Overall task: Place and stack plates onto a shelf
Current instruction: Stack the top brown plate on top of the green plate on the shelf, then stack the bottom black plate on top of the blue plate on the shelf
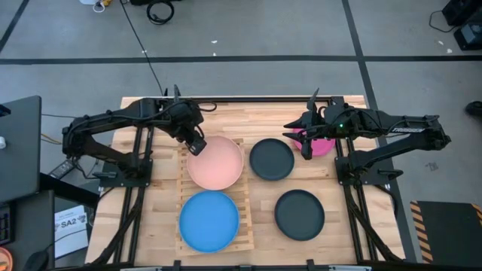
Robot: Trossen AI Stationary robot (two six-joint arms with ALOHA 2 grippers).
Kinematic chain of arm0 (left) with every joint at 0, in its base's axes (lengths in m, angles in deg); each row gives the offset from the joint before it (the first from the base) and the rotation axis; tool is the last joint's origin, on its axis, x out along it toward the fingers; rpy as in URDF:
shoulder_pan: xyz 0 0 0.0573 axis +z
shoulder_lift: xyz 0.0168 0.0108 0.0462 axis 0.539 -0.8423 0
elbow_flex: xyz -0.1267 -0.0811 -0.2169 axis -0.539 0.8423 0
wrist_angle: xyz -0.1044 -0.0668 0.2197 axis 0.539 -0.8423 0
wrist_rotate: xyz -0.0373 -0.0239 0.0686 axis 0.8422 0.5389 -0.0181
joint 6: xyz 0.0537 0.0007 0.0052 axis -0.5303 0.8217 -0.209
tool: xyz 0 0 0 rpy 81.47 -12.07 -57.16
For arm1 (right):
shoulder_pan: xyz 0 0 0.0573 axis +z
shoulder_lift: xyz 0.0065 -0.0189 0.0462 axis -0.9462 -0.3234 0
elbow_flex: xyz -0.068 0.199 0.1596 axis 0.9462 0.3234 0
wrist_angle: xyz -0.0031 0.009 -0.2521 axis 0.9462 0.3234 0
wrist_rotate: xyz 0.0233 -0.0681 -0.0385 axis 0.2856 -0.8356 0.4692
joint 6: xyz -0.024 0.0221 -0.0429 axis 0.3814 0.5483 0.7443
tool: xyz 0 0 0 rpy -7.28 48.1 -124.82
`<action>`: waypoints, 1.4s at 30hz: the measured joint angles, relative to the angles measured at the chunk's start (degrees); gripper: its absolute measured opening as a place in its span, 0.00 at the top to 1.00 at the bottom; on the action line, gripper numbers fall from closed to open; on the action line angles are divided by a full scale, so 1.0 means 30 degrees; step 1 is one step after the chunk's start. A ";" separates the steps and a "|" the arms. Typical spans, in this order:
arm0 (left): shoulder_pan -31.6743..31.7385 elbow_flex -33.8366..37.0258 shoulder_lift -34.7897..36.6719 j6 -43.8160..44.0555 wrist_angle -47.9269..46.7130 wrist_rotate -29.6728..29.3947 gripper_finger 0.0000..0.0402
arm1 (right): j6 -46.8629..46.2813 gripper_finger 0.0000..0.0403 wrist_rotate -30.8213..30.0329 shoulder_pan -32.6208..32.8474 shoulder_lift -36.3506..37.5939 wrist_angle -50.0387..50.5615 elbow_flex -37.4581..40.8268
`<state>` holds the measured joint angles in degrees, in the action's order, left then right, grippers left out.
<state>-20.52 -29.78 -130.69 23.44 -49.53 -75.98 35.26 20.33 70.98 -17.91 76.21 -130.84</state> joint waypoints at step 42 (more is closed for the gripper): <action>0.0000 0.0000 0.0022 -0.0051 0.0780 -0.0779 0.62 | -0.4074 0.67 0.4504 0.3815 -0.0036 -0.0961 0.3003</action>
<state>-20.52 -29.78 -130.63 23.29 -47.19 -78.31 23.04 33.84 82.42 -18.02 73.33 -121.83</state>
